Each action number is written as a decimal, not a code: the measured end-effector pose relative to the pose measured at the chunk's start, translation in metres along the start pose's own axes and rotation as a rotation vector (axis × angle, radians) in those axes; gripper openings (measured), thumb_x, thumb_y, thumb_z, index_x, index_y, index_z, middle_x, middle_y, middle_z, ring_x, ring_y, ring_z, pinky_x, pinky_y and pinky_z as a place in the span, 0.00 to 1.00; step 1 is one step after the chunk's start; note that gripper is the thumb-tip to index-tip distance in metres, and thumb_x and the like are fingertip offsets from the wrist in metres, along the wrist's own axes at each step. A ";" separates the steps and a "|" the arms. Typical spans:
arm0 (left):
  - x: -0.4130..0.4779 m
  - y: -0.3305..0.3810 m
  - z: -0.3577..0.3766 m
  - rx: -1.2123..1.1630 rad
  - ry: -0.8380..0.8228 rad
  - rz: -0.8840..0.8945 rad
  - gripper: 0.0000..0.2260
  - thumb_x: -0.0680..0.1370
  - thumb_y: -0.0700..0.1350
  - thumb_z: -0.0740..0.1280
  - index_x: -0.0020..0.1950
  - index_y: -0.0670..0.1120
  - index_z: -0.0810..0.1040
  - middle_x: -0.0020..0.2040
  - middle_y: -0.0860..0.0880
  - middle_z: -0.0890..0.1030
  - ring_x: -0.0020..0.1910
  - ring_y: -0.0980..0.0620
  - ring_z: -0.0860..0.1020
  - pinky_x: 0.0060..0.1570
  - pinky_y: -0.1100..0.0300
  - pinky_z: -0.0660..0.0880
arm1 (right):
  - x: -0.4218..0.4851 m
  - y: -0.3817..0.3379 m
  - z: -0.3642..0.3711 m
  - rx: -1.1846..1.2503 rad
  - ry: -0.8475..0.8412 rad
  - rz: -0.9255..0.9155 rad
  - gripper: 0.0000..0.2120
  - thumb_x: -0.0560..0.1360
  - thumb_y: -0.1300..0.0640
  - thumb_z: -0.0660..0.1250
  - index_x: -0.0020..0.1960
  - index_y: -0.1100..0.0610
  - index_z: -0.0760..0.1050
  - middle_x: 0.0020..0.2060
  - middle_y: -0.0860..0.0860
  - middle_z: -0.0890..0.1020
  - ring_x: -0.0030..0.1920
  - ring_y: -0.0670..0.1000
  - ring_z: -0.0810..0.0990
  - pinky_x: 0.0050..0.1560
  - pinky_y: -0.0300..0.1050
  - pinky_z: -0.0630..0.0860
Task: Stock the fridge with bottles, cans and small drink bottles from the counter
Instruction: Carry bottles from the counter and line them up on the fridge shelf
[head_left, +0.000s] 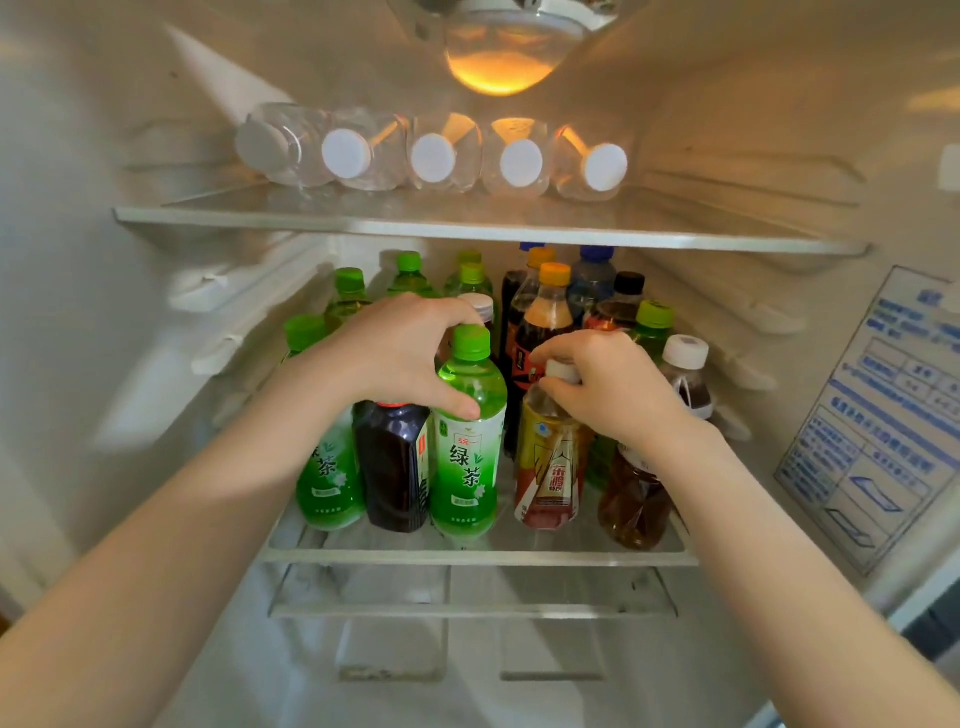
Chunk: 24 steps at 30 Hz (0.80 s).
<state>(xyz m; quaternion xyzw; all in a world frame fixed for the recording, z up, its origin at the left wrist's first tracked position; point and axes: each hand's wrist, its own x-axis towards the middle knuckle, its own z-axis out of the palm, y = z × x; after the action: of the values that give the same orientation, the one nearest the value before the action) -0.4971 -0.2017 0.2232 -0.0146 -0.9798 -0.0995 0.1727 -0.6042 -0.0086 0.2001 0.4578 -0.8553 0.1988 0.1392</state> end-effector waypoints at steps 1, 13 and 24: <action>0.000 0.001 0.000 0.008 -0.002 -0.004 0.31 0.60 0.60 0.78 0.61 0.57 0.74 0.62 0.65 0.74 0.50 0.68 0.67 0.44 0.69 0.64 | 0.000 -0.001 0.000 0.009 -0.001 0.005 0.15 0.76 0.56 0.65 0.63 0.51 0.76 0.59 0.50 0.79 0.58 0.51 0.77 0.56 0.50 0.77; -0.009 -0.019 -0.022 -0.198 0.107 -0.220 0.14 0.78 0.60 0.59 0.60 0.58 0.75 0.57 0.55 0.79 0.55 0.55 0.77 0.55 0.55 0.74 | 0.001 -0.010 -0.007 0.026 0.127 0.006 0.16 0.76 0.53 0.65 0.63 0.53 0.75 0.60 0.50 0.79 0.59 0.50 0.77 0.55 0.45 0.75; 0.024 -0.037 -0.033 -0.219 0.031 -0.292 0.03 0.77 0.53 0.65 0.48 0.58 0.78 0.41 0.64 0.76 0.42 0.65 0.73 0.37 0.68 0.66 | 0.025 -0.044 -0.004 0.172 0.017 -0.150 0.21 0.74 0.44 0.65 0.63 0.52 0.74 0.55 0.47 0.81 0.48 0.46 0.80 0.48 0.43 0.76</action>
<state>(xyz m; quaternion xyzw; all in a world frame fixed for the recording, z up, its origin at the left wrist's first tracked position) -0.5114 -0.2451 0.2544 0.1105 -0.9521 -0.2301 0.1686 -0.5803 -0.0473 0.2233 0.5290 -0.7972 0.2643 0.1212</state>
